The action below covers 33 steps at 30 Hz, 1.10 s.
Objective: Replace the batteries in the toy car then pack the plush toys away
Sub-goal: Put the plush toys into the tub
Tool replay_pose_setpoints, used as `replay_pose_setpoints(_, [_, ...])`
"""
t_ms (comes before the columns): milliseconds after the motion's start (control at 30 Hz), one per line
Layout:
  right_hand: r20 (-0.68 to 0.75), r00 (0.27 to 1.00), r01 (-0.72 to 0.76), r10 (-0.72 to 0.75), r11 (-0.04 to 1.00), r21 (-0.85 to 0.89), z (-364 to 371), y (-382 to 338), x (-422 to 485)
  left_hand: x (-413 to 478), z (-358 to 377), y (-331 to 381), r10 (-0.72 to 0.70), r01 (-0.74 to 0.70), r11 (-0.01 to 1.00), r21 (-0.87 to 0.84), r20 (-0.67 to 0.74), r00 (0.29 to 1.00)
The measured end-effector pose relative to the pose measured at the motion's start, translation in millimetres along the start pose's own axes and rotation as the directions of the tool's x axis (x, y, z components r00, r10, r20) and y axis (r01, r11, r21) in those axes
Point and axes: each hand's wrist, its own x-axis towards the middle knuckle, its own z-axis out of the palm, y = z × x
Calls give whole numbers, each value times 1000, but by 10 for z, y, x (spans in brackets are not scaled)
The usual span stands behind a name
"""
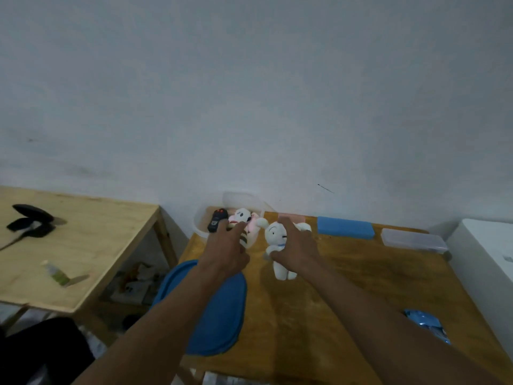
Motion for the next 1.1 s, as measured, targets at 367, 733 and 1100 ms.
replay_pose_setpoints(367, [-70, 986, -152, 154, 987, 44, 593, -752, 971, 981, -394, -995, 106, -107, 994, 17, 45, 993])
replay_pose_setpoints(733, [-102, 973, -218, 207, 969, -115, 851, -940, 1512, 1684, -224, -1384, 117, -106, 992, -65, 191, 975])
replay_pose_setpoints(1100, [126, 964, -214, 235, 964, -159, 1258, -690, 1827, 2032, 134, -1466, 30, -4, 997, -77, 332, 943])
